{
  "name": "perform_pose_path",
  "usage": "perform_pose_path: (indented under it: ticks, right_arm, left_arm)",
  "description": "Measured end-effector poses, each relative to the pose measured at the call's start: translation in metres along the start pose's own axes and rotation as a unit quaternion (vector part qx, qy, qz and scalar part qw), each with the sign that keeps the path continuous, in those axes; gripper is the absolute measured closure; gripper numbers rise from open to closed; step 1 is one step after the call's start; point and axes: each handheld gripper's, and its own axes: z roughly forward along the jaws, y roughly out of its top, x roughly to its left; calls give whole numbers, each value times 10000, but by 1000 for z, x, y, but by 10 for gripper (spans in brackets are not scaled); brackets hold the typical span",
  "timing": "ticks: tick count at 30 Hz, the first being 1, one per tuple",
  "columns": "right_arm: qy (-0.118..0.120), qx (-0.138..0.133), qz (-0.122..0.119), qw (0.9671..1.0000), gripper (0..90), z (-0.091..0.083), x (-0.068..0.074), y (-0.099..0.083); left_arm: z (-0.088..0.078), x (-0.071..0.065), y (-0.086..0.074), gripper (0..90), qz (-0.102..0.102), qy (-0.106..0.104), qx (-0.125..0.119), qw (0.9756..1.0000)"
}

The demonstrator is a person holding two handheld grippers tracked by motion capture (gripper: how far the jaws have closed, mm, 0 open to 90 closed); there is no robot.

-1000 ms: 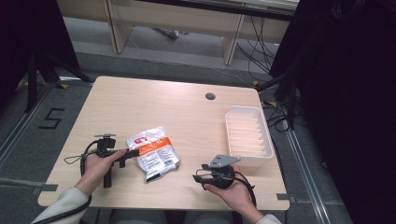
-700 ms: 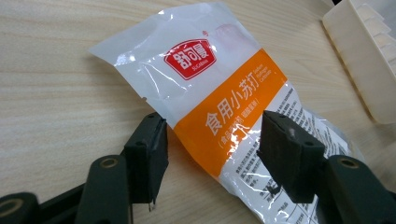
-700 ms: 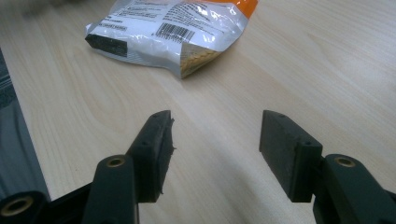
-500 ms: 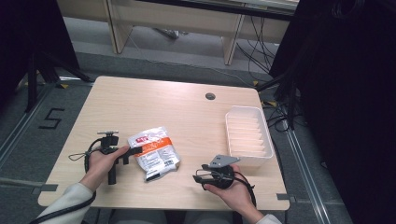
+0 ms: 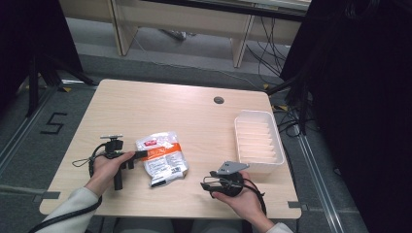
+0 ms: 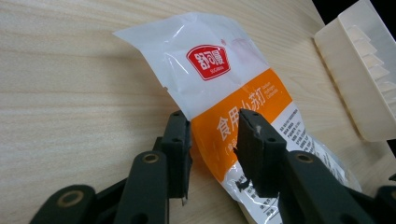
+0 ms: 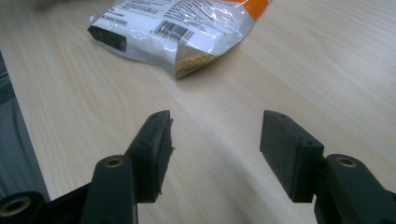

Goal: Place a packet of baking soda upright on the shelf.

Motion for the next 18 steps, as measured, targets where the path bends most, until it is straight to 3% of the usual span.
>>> perform_pose_path:
  ticks: [5, 10, 14, 18]
  right_arm:
    - [-17, -37, -32, 10000, 442, 1, 0, -1]
    - [-32, -28, -55, 10000, 443, 2, 0, -1]
    - [-12, 37, -43, 10000, 443, 1, 0, 0]
    - [-7, 8, -4, 10000, 443, 1, 0, 0]
  left_arm:
    - [2, 0, -2, 656, -58, 25, 74, 10000]
    - [2, 1, -2, 715, 94, 19, 23, 10000]
    - [1, 2, -2, 758, 49, -129, -39, 9999]
    - [-1, 0, -1, 828, 147, -254, -71, 9995]
